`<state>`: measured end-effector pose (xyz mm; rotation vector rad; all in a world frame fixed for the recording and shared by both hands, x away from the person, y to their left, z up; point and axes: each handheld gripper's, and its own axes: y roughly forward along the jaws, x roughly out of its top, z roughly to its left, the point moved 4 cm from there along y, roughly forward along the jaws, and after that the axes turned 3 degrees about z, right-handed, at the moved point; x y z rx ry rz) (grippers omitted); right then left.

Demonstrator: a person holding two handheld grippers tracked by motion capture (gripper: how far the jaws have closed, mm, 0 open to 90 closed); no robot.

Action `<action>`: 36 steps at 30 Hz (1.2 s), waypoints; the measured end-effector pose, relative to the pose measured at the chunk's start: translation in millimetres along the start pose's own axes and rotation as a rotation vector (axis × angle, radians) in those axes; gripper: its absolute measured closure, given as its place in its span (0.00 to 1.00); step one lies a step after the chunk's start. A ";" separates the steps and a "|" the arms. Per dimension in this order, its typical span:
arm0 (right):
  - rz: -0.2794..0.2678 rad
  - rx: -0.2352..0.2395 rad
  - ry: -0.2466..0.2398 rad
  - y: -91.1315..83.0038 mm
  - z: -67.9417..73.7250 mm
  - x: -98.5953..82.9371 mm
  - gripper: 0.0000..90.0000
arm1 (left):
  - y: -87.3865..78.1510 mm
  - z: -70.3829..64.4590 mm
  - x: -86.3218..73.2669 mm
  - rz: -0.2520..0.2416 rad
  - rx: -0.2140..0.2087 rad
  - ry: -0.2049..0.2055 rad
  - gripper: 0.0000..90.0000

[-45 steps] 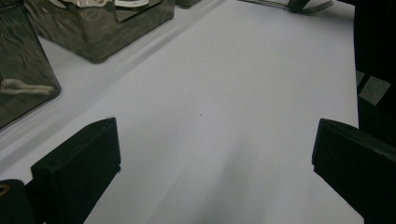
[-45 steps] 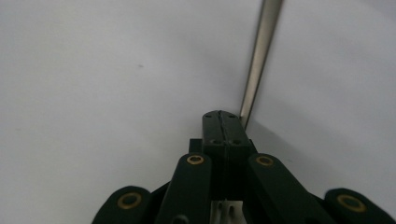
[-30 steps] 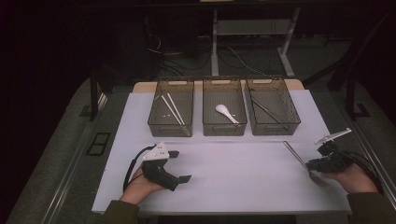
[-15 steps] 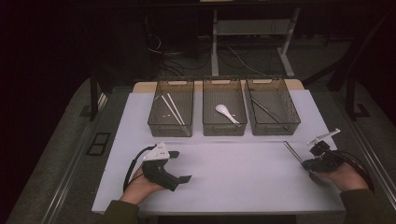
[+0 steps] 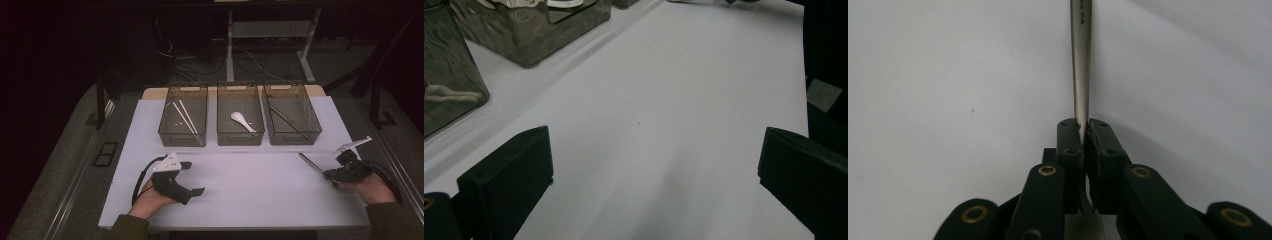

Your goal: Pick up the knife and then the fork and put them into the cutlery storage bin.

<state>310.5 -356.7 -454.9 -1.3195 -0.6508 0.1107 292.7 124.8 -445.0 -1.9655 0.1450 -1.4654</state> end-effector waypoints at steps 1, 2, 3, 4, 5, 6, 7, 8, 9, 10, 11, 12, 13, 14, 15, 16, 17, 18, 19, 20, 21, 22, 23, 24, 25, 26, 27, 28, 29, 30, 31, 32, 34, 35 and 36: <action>-0.016 0.005 -0.004 -2.2 -0.4 0.8 0.94 | -0.1 0.0 0.0 0.001 0.000 0.001 0.00; -0.023 0.012 -0.003 -4.4 -0.8 1.3 0.94 | -0.2 -0.1 0.0 0.002 0.000 0.000 0.00; -0.036 0.012 0.000 -6.2 -0.9 1.8 0.94 | -0.3 -0.2 0.1 0.002 0.001 0.001 0.00; -0.044 0.018 0.003 -8.0 -1.3 2.1 0.94 | -0.2 -0.3 0.0 0.002 0.001 0.002 0.00; -0.045 0.026 0.004 -9.3 -1.2 1.9 0.94 | -0.3 -0.3 0.1 0.003 0.001 0.002 0.00; -0.059 0.015 0.008 -10.5 -1.7 2.3 0.94 | -0.3 -0.3 0.1 0.003 0.001 0.001 0.00; -0.064 0.020 0.009 -12.1 -2.1 2.4 0.94 | -0.3 -0.2 0.2 0.002 0.001 0.001 0.00; -0.065 0.025 0.013 -14.0 -2.2 2.4 0.94 | -0.4 -0.2 0.1 0.002 0.002 0.001 0.00; -0.083 0.022 0.015 -16.1 -2.6 3.1 0.94 | -0.4 -0.2 0.2 0.001 0.001 0.001 0.00; -0.085 0.026 0.013 -18.5 -2.7 3.6 0.94 | -0.3 0.0 0.1 0.002 0.002 0.000 0.00; -0.095 0.029 0.012 -20.4 -2.5 4.7 0.94 | -0.1 0.0 0.1 0.002 0.002 0.000 0.00; -0.108 0.029 0.011 -22.7 -2.6 6.0 0.94 | 0.0 0.1 0.0 0.003 0.002 0.001 0.00; -0.110 0.028 0.012 -24.5 -2.4 7.0 0.94 | 0.1 -0.1 0.2 0.001 0.002 0.001 0.00; -0.116 0.028 0.010 -26.0 -2.3 8.2 0.94 | 0.1 -0.2 0.2 0.003 0.002 0.001 0.00; -0.124 0.026 0.007 -27.4 -2.5 9.5 0.94 | 0.1 -0.2 0.3 0.002 0.002 0.000 0.00; -0.128 0.028 0.009 -29.0 -2.0 10.7 0.94 | 0.2 -0.2 0.4 0.002 0.003 -0.001 0.00; -0.135 0.029 0.009 -30.6 -1.6 12.2 0.94 | 0.3 0.0 0.6 0.000 0.003 -0.002 0.00; -0.145 0.033 0.013 -32.5 -1.1 13.9 0.94 | 0.3 0.5 0.8 0.001 0.004 0.000 0.00; -0.152 0.034 0.012 -34.4 -1.2 15.5 0.94 | 0.8 0.4 1.3 -0.004 0.004 -0.007 0.00; -0.160 0.036 0.011 -36.6 -1.4 17.4 0.94 | 0.6 0.8 1.4 0.000 0.005 -0.007 0.00; -0.172 0.037 0.014 -39.0 -1.3 19.3 0.94 | 0.9 1.0 1.5 -0.003 0.007 -0.010 0.00; -0.185 0.040 0.016 -41.2 -1.2 21.4 0.94 | 0.8 1.2 1.4 -0.002 0.007 -0.011 0.00; -0.191 0.042 0.013 -43.3 -1.2 23.2 0.94 | 0.9 1.3 1.4 -0.003 0.008 -0.013 0.00; -0.202 0.042 0.012 -45.5 -1.4 25.2 0.94 | 1.1 1.2 1.4 -0.004 0.009 -0.016 0.00; -0.211 0.044 0.010 -47.2 -1.7 27.3 0.94 | 0.9 1.9 1.1 0.000 0.009 -0.010 0.00; -0.218 0.042 0.011 -48.8 -1.7 29.5 0.94 | 0.8 2.0 1.1 0.001 0.010 -0.008 0.00; -0.225 0.041 0.008 -50.1 -2.1 31.9 0.94 | 0.9 2.2 1.3 -0.003 0.009 -0.006 0.00; -0.228 0.044 0.007 -51.1 -1.7 34.2 0.94 | 0.8 1.8 1.2 -0.004 0.008 -0.012 0.00; -0.231 0.042 0.007 -52.0 -1.5 36.9 0.94 | 0.8 1.9 1.1 -0.003 0.008 -0.010 0.00; -0.234 0.036 0.002 -52.6 -1.8 39.7 0.94 | 0.7 2.1 1.0 -0.002 0.008 -0.009 0.00; -0.239 0.034 0.000 -53.3 -2.0 42.8 0.94 | 0.4 2.2 0.9 0.000 0.009 -0.010 0.00; -0.243 0.036 0.002 -53.9 -2.3 46.0 0.94 | 0.3 2.4 1.0 -0.001 0.009 -0.010 0.00; -0.250 0.031 0.002 -55.1 -2.9 52.9 0.94 | 0.2 2.5 0.9 -0.003 0.008 -0.011 0.00; -0.253 0.028 0.005 -55.8 -3.5 56.6 0.94 | 0.3 2.3 0.8 -0.006 0.008 -0.011 0.00; -0.255 0.025 0.005 -56.2 -4.1 60.4 0.94 | 0.3 2.2 0.8 -0.006 0.009 -0.010 0.00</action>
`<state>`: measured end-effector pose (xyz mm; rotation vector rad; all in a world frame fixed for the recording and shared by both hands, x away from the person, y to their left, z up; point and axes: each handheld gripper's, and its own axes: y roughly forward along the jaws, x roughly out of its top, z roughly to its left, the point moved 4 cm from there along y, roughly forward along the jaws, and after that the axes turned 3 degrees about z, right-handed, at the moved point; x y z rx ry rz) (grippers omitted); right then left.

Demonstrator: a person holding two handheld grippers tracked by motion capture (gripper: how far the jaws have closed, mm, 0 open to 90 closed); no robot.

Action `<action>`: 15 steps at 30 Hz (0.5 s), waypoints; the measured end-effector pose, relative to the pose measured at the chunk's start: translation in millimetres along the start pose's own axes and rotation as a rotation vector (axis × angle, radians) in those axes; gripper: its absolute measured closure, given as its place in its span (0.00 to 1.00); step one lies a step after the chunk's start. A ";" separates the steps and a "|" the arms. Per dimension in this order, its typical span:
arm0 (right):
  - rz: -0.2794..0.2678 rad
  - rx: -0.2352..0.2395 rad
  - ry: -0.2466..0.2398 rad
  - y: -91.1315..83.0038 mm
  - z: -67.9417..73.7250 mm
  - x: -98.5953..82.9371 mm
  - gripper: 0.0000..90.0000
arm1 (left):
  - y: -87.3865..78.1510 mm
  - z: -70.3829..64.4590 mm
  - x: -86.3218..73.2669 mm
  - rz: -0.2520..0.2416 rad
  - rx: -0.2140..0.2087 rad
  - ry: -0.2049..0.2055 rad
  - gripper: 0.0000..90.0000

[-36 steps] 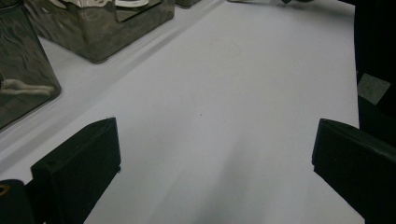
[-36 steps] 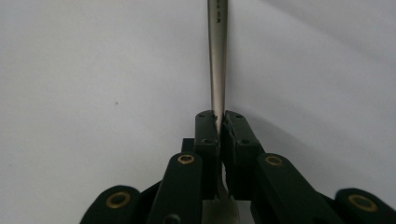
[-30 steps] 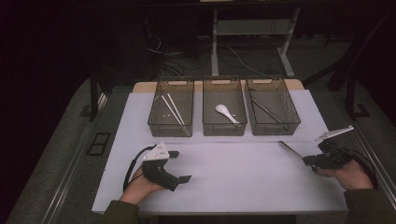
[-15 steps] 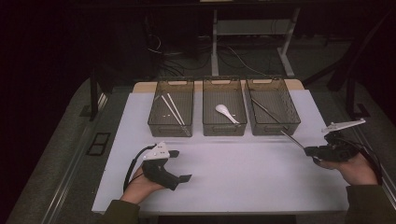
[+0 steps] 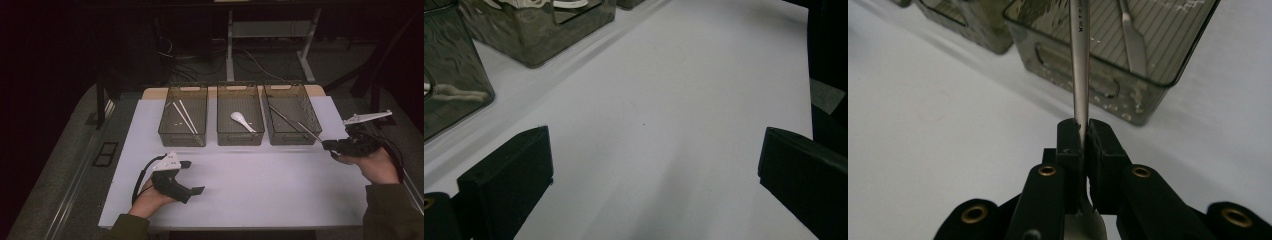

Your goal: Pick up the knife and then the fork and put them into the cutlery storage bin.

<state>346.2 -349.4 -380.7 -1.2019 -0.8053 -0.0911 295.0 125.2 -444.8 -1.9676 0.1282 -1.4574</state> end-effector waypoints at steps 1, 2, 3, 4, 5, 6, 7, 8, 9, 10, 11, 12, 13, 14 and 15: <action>-0.005 -0.005 0.001 0.4 -0.6 4.1 0.94 | 0.0 -0.2 0.0 -0.001 -0.001 0.000 0.00; -0.009 -0.006 0.004 1.2 -1.0 8.0 0.94 | -0.1 -0.4 0.0 0.000 -0.001 0.001 0.00; -0.011 -0.009 0.004 1.9 -1.3 12.1 0.94 | -0.2 -0.6 -0.1 0.001 -0.002 0.001 0.00; -0.015 -0.015 0.004 2.8 -1.8 16.4 0.94 | -0.1 -0.8 -0.2 0.001 -0.003 0.001 0.00; -0.014 -0.016 0.005 4.0 -2.1 20.5 0.94 | -0.1 -0.9 -0.3 0.001 -0.004 0.001 0.00; -0.013 -0.021 0.003 5.4 -2.7 24.7 0.94 | -0.1 -0.9 -0.3 0.001 -0.004 0.002 0.00; -0.014 -0.030 0.001 6.8 -3.4 28.9 0.94 | -0.1 -1.0 -0.3 0.001 -0.004 0.002 0.00; -0.010 -0.033 0.002 8.6 -4.1 33.1 0.94 | 0.0 -1.1 -0.2 0.000 -0.005 0.002 0.00; -0.010 -0.037 0.002 10.4 -4.8 37.2 0.94 | 0.0 -1.3 -0.1 0.000 -0.005 0.002 0.00; -0.012 -0.043 0.004 12.7 -5.9 41.6 0.94 | 0.2 -1.5 -0.1 -0.001 -0.006 0.002 0.00; -0.008 -0.044 0.004 15.2 -6.7 45.8 0.94 | 0.3 -1.5 -0.1 0.000 -0.006 0.003 0.00; -0.005 -0.048 0.004 18.1 -7.5 50.0 0.94 | 0.4 -1.6 -0.2 0.000 -0.007 0.003 0.00; -0.005 -0.054 0.004 20.9 -8.2 54.1 0.94 | 0.4 -1.5 -0.1 0.000 -0.007 0.004 0.00; -0.003 -0.050 0.008 24.0 -9.1 58.2 0.94 | 0.4 -1.3 -0.1 0.001 -0.007 0.005 0.00; -0.001 -0.047 0.010 27.4 -10.1 62.1 0.94 | 0.5 -1.3 -0.1 0.001 -0.007 0.004 0.00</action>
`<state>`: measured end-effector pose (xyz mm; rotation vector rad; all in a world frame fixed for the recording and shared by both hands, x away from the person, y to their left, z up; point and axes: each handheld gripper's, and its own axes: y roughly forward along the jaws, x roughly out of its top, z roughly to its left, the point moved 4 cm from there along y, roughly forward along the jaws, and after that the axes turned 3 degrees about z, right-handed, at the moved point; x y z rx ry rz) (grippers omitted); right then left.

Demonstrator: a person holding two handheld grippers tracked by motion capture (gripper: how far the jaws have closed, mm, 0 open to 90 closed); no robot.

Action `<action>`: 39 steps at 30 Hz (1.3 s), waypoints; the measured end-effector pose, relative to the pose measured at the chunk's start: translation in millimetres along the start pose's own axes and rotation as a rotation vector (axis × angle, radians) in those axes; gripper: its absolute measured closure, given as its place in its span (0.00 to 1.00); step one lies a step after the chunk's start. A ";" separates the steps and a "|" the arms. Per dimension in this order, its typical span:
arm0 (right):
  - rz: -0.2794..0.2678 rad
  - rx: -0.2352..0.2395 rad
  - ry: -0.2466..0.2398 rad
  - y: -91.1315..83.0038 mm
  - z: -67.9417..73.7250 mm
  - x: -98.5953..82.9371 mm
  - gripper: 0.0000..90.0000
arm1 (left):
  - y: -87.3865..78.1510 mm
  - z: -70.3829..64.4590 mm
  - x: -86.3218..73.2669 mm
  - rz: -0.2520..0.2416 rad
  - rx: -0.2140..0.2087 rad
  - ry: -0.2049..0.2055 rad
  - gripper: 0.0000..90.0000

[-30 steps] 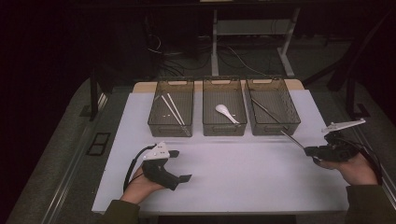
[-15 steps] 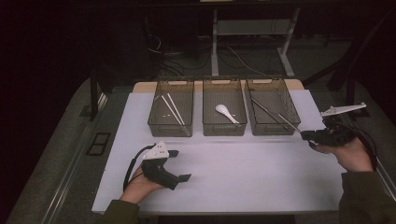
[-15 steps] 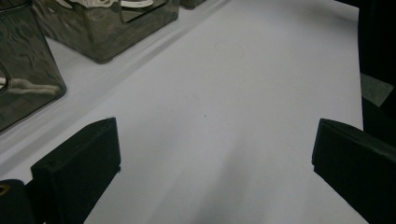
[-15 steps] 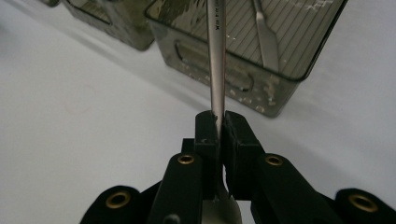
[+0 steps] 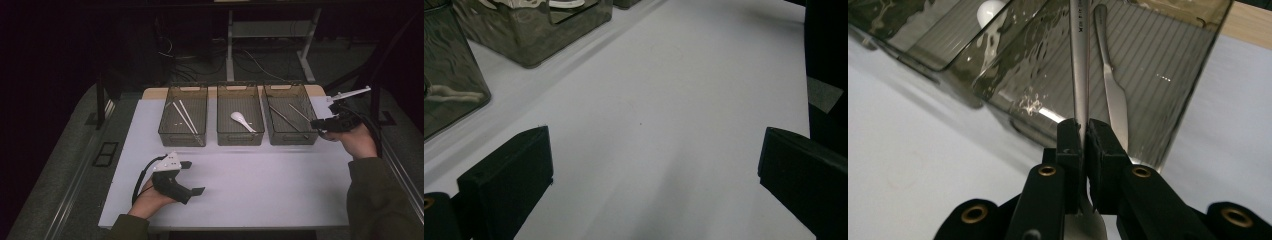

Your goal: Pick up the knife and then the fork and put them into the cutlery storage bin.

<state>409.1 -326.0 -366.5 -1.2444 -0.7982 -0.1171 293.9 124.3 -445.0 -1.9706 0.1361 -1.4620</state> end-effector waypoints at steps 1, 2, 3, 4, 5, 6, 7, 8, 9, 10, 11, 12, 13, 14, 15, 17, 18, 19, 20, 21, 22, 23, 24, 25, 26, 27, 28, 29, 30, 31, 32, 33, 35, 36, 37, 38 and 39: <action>-0.001 -0.006 0.003 3.5 -1.0 4.0 0.94 | 0.1 0.0 -0.1 0.000 0.000 0.000 0.00; 0.003 -0.010 0.006 7.2 -2.1 7.9 0.94 | 0.1 0.0 -0.1 0.001 -0.001 0.001 0.00; 0.010 -0.012 0.010 10.9 -3.2 11.6 0.94 | 0.2 -0.1 -0.2 0.001 -0.001 0.001 0.00; 0.010 -0.015 0.011 15.0 -4.2 15.3 0.94 | 0.2 -0.2 -0.1 0.002 -0.002 0.002 0.00; 0.014 -0.013 0.014 19.0 -5.4 19.1 0.94 | 0.4 -0.4 -0.1 0.000 -0.002 0.001 0.00; 0.018 -0.015 0.016 23.5 -6.9 22.6 0.94 | 0.2 -0.5 -0.1 0.004 -0.002 0.003 0.00; 0.022 -0.020 0.018 27.7 -8.2 25.9 0.94 | 0.3 -0.5 -0.2 0.005 -0.003 0.002 0.00; 0.024 -0.018 0.025 31.6 -9.5 29.0 0.94 | 0.4 -0.5 -0.2 0.005 -0.003 0.002 0.00; 0.026 -0.014 0.030 35.8 -11.0 31.8 0.94 | 0.5 -0.4 -0.2 0.004 -0.004 0.001 0.00; 0.029 -0.014 0.033 40.3 -12.7 34.3 0.94 | 0.5 -0.3 -0.2 0.005 -0.004 0.002 0.00; 0.034 -0.017 0.037 44.9 -14.2 36.5 0.94 | 0.7 -0.3 -0.2 0.002 -0.004 0.001 0.00; 0.042 -0.020 0.036 49.5 -15.4 38.4 0.94 | 0.7 -0.2 -0.2 0.002 -0.005 0.001 0.00; 0.047 -0.019 0.042 54.1 -16.1 40.2 0.94 | 0.8 -0.1 -0.3 0.002 -0.005 0.001 0.00; 0.045 -0.015 0.044 58.6 -17.0 41.9 0.94 | 0.8 0.0 -0.3 0.002 -0.007 -0.001 0.00; 0.047 -0.013 0.047 62.7 -18.0 43.1 0.94 | 0.8 0.1 -0.3 0.001 -0.007 -0.002 0.00; 0.054 0.000 0.056 71.3 -18.6 45.4 0.94 | 0.6 0.3 -0.2 0.000 -0.008 -0.003 0.00; 0.058 -0.005 0.057 75.6 -19.3 46.4 0.94 | 0.6 0.4 -0.2 0.000 -0.009 -0.003 0.00; 0.069 0.001 0.068 79.8 -19.0 47.1 0.94 | 0.4 0.4 -0.1 -0.001 -0.009 -0.001 0.00; 0.077 0.002 0.072 83.7 -18.9 47.9 0.94 | 0.2 0.4 -0.1 -0.001 -0.010 -0.001 0.00; 0.081 0.003 0.071 87.3 -18.3 48.9 0.94 | 0.1 0.3 0.0 -0.003 -0.010 -0.002 0.00; 0.087 0.002 0.077 90.4 -18.1 49.7 0.94 | 0.0 0.3 0.1 -0.002 -0.010 -0.002 0.00; 0.095 0.002 0.081 93.8 -17.6 50.4 0.94 | -0.1 0.3 0.1 -0.002 -0.011 -0.002 0.00; 0.104 0.005 0.079 96.9 -17.0 50.8 0.94 | -0.1 0.3 0.1 -0.002 -0.011 -0.002 0.00; 0.113 0.005 0.077 99.9 -16.8 51.1 0.94 | -0.1 0.2 0.1 -0.002 -0.011 -0.002 0.00; 0.124 0.002 0.082 102.6 -16.4 51.2 0.94 | -0.1 0.1 0.1 -0.003 -0.012 -0.002 0.00; 0.136 0.005 0.082 105.2 -16.0 51.0 0.94 | -0.2 0.0 0.2 -0.003 -0.013 -0.001 0.00; 0.147 0.004 0.087 107.3 -15.8 50.8 0.93 | -0.2 0.0 0.1 -0.004 -0.013 -0.001 0.00; 0.156 0.005 0.089 109.2 -15.5 50.4 0.93 | -0.2 0.1 0.1 -0.003 -0.013 -0.001 0.00; 0.167 0.007 0.089 110.8 -14.7 50.1 0.93 | -0.2 0.2 0.1 -0.004 -0.013 0.000 0.00; 0.171 0.002 0.084 112.1 -13.6 50.0 0.93 | -0.3 0.3 0.1 -0.003 -0.013 0.000 0.00; 0.165 0.001 0.078 112.7 -12.9 50.1 0.92 | -0.3 0.2 0.1 -0.004 -0.013 -0.001 0.00; 0.154 0.005 0.085 112.3 -12.5 50.6 0.87 | -0.5 0.2 0.2 -0.004 -0.013 -0.001 0.00; 0.141 0.007 0.096 110.4 -12.6 51.9 0.82 | -0.2 0.0 0.3 -0.005 -0.013 -0.002 0.00; 0.134 0.005 0.099 109.3 -12.9 52.6 0.78 | -0.1 -0.2 0.3 -0.006 -0.013 -0.002 0.00; 0.126 0.003 0.103 107.8 -13.1 53.2 0.78 | -0.1 -0.2 0.3 -0.005 -0.013 -0.002 0.00; 0.121 0.011 0.104 106.2 -13.6 53.4 0.76 | 0.2 -0.3 0.3 -0.007 -0.013 -0.002 0.00; 0.116 0.018 0.107 104.6 -14.3 53.5 0.72 | 0.2 -0.2 0.3 -0.006 -0.013 -0.002 0.00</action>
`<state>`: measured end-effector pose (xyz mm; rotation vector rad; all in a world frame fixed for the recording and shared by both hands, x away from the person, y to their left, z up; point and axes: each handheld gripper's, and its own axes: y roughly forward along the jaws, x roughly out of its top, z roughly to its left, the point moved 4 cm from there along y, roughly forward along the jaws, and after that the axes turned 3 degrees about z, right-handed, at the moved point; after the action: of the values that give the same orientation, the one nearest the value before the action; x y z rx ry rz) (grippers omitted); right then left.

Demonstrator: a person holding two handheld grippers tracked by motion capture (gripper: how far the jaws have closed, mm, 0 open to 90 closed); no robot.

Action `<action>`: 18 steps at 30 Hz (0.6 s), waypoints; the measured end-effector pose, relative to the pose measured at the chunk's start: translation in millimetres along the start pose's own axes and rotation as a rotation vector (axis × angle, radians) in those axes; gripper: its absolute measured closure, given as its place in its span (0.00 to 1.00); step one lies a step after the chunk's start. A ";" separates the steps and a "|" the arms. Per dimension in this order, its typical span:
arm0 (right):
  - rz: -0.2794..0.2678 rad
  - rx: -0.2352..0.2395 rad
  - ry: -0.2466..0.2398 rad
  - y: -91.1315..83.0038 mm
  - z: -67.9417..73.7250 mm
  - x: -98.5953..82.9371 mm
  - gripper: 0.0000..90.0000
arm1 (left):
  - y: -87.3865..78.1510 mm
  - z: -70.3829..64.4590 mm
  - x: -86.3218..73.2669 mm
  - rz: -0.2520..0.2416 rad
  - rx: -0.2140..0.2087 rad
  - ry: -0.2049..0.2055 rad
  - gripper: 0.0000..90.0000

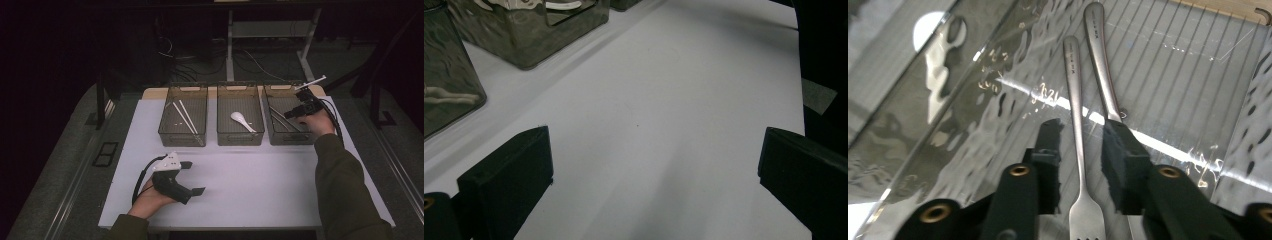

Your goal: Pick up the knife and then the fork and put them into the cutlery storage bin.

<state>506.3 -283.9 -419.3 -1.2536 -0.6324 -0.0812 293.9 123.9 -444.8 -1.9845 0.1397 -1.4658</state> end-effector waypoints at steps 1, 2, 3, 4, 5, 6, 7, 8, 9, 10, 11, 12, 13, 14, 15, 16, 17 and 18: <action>-0.008 0.003 0.009 -1.7 -0.3 0.0 0.70 | 0.1 0.0 0.0 -0.001 0.000 -0.001 0.00; -0.013 0.010 0.009 -3.5 -0.4 -0.3 0.68 | -0.1 0.0 0.0 -0.001 0.001 -0.001 0.00; -0.019 0.013 0.005 -5.4 -0.5 -0.6 0.66 | -0.1 0.0 0.0 -0.001 0.001 -0.001 0.00; -0.025 0.015 0.003 -7.5 -0.1 -0.8 0.62 | -0.1 0.1 -0.1 0.000 0.001 0.000 0.00; -0.033 0.013 -0.003 -9.7 -0.1 -0.8 0.60 | -0.3 0.2 -0.1 0.003 0.001 0.000 0.00; -0.039 0.020 -0.005 -12.3 0.8 -1.0 0.59 | -0.4 0.3 -0.2 0.003 0.002 0.000 0.00; -0.051 0.029 -0.008 -15.0 1.9 -1.1 0.57 | -0.5 0.5 -0.2 0.004 0.002 0.001 0.00; -0.065 0.028 -0.018 -17.6 2.1 -1.1 0.56 | -0.6 0.6 -0.3 0.004 0.002 0.002 0.00; -0.073 0.034 -0.022 -20.1 3.1 -1.4 0.55 | -0.7 0.5 -0.3 0.005 0.002 0.002 0.00; -0.080 0.036 -0.032 -22.4 3.9 -1.8 0.53 | -0.6 0.3 -0.3 0.004 0.003 0.002 0.00; -0.083 0.042 -0.036 -24.6 5.4 -2.3 0.52 | -0.6 0.3 -0.3 0.005 0.003 0.002 0.00; -0.085 0.043 -0.043 -26.6 6.4 -3.0 0.51 | -0.6 0.2 -0.4 0.005 0.003 0.001 0.00; -0.090 0.041 -0.048 -28.7 7.4 -3.8 0.50 | -0.6 0.2 -0.3 0.005 0.004 0.001 0.00; -0.098 0.041 -0.055 -30.8 8.1 -4.7 0.49 | -0.6 0.2 -0.3 0.004 0.003 0.001 0.00; -0.106 0.053 -0.056 -32.8 9.1 -5.9 0.49 | -0.9 0.3 -0.4 0.006 0.003 0.002 0.00; -0.113 0.070 -0.059 -34.5 10.3 -7.2 0.47 | -0.7 0.3 -0.5 0.006 0.002 0.002 0.00; -0.113 0.084 -0.066 -35.8 11.7 -8.9 0.46 | -0.4 0.2 -0.5 0.005 0.002 0.000 0.00; -0.112 0.087 -0.074 -37.1 13.1 -10.7 0.46 | -0.2 0.1 -0.6 0.007 0.001 0.002 0.00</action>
<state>477.7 -287.4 -390.5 -1.1413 -0.7624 -0.0997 293.7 124.3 -445.2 -1.9799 0.1464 -1.4630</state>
